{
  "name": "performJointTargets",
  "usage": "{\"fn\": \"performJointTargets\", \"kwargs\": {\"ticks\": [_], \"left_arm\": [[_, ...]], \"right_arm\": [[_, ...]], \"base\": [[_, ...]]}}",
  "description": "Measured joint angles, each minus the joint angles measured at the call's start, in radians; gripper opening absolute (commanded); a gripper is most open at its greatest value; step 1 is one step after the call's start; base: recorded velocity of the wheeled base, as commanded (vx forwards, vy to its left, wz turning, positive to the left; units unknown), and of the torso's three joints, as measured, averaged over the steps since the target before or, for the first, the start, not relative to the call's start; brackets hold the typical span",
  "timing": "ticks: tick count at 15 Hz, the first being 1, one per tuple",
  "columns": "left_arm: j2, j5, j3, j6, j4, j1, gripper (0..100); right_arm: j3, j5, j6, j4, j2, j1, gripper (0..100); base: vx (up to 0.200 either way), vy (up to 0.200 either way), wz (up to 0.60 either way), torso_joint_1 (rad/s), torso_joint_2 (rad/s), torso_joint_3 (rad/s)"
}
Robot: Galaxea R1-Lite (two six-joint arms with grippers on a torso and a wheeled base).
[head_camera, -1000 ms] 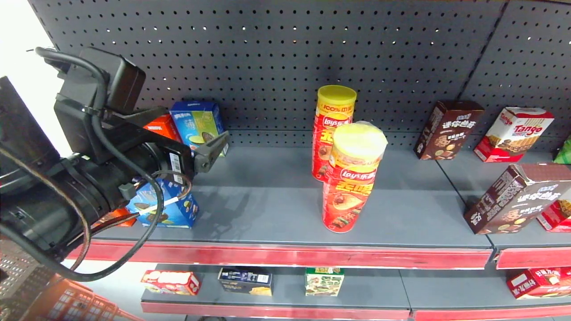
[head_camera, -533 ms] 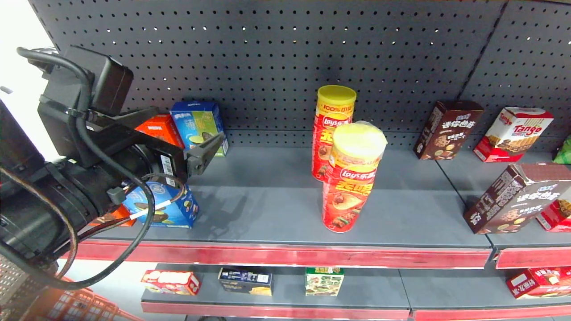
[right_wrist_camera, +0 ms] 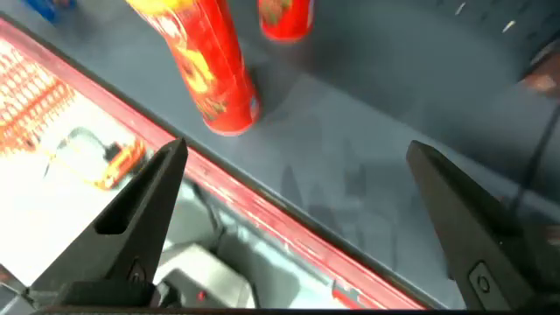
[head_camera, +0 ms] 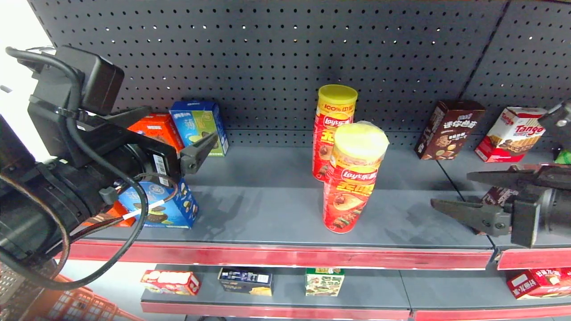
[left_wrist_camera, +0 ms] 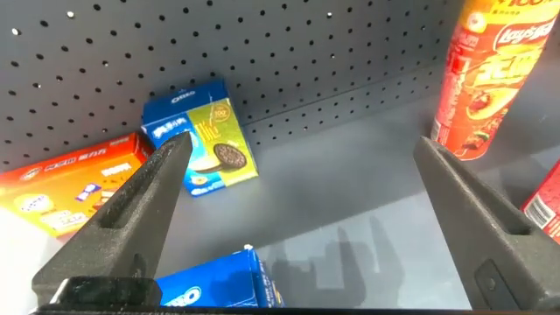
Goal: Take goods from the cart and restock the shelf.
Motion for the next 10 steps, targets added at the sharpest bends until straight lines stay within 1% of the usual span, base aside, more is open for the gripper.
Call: {"fn": "performJointTargets", "kwargs": {"ticks": [7,10], "left_arm": [[-0.004,-0.003,-0.007,0.001,-0.006,0.017,100],[-0.004,-0.004,-0.003,0.002,-0.006,0.021,100]], "right_arm": [[-0.013,-0.007,-0.013,-0.007,0.125,0.013,100],[-0.049,-0.05,-0.024,-0.011,0.18,0.012,100]], "base": [[0.0,0.0,0.0,0.0,0.0,0.0],[0.0,0.0,0.0,0.0,0.0,0.0]]}}
